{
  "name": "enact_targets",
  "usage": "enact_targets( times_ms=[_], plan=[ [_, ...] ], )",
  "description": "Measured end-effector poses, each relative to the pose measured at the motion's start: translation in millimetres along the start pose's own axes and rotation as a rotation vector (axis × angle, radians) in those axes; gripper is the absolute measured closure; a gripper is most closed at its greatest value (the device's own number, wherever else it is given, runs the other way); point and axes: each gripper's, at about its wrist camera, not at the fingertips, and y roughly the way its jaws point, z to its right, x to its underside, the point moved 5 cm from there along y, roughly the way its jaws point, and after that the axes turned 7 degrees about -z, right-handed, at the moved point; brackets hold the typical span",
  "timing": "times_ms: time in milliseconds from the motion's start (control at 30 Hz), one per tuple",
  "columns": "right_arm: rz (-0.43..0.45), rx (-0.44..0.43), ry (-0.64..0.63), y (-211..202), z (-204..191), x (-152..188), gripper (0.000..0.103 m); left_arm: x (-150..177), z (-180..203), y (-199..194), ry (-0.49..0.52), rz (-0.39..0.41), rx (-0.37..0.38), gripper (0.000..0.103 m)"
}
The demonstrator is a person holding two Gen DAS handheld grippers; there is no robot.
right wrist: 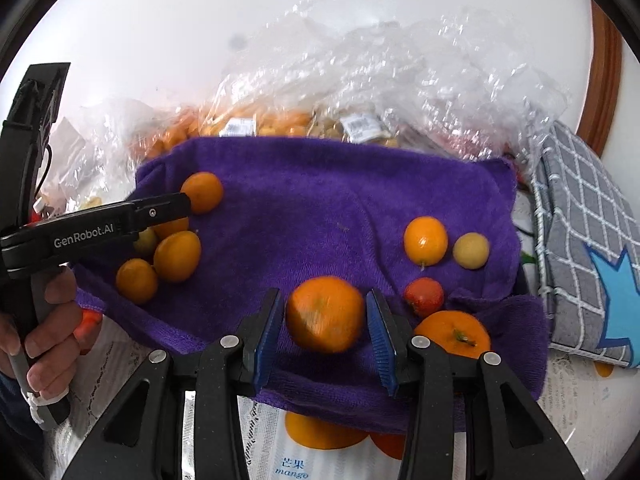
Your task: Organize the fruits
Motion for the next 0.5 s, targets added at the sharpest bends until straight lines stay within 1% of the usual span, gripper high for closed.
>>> enact_targets(
  times_ms=[33, 133, 200, 233, 300, 367, 400, 467, 500],
  plan=[
    [0.019, -0.017, 0.0, -5.6, -0.8, -0.5, 0.053, -0.4, 1.2, -3.9, 0.001, 0.008, -0.005, 0.055],
    [0.077, -0.055, -0.001, -21.6, -5.4, -4.6, 0.049, -4.5, 6.2, -23.1, 0.02, 0.052, -0.049, 0.055],
    [0.105, -0.056, 0.006, -33.7, -7.5, -8.0, 0.048, -4.4, 8.4, -41.5, 0.031, 0.077, -0.087, 0.055],
    [0.112, -0.048, 0.017, -42.0, -7.7, -9.4, 0.047, -2.0, 7.8, -51.0, 0.021, 0.089, -0.092, 0.054],
    [0.108, -0.033, 0.041, -57.8, -6.9, -10.4, 0.047, 4.5, 5.9, -68.2, -0.003, 0.101, -0.107, 0.051],
    [0.085, -0.003, 0.043, -77.6, -7.8, -7.7, 0.047, 12.0, 6.6, -83.0, 0.001, 0.093, -0.13, 0.051],
    [0.087, 0.003, 0.041, -89.0, -8.4, -4.8, 0.047, 16.1, 8.2, -91.5, 0.008, 0.088, -0.138, 0.05],
    [0.096, 0.012, 0.054, -109.6, -8.4, 4.6, 0.048, 23.4, 10.1, -107.0, 0.005, 0.086, -0.143, 0.049],
    [0.095, 0.018, 0.067, -118.2, -7.6, 9.7, 0.048, 27.3, 10.0, -115.1, -0.005, 0.088, -0.136, 0.047]
  ],
)
